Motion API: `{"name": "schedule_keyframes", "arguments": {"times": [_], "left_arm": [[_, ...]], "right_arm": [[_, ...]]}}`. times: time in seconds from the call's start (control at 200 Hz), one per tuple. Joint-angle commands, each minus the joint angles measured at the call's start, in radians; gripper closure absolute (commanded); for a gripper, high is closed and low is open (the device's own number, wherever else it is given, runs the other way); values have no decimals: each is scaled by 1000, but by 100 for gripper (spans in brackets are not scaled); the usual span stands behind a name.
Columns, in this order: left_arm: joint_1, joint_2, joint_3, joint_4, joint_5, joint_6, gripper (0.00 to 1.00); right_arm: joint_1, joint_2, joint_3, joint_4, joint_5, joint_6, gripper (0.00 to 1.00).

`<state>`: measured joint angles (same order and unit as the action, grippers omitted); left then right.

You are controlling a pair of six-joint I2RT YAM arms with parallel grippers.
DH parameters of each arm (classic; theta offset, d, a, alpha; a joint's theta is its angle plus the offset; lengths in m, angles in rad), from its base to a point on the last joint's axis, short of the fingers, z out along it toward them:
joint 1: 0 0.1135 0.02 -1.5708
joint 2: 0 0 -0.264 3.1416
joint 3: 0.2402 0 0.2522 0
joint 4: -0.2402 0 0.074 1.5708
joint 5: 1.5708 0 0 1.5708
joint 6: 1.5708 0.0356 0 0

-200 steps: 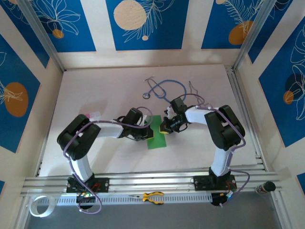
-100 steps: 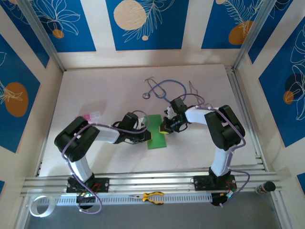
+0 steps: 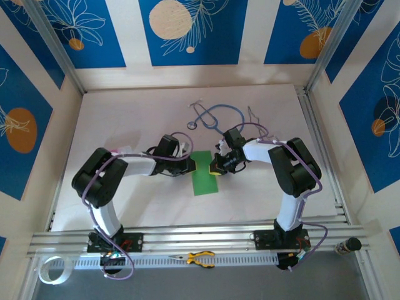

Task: Fold a paper plane with a square sheet of paper (pick it up from the middle)
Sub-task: First fold the square sheet of paper in half at the center of the table.

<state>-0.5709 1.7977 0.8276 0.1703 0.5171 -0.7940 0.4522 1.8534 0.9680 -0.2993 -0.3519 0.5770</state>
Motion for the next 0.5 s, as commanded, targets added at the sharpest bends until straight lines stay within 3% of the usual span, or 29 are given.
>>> {"name": "schedule_keyframes", "arguments": {"times": [0.0, 0.245, 0.495], "left_arm": [[8, 45, 3, -22, 32, 30, 92], [12, 30, -39, -60, -2, 61, 92], [29, -18, 70, -149, 20, 85, 90]], "right_arm": [[-3, 80, -64, -111, 195, 3, 100], [-4, 76, -64, -116, 198, 4, 100], [-6, 70, -60, -124, 203, 0, 100]]}}
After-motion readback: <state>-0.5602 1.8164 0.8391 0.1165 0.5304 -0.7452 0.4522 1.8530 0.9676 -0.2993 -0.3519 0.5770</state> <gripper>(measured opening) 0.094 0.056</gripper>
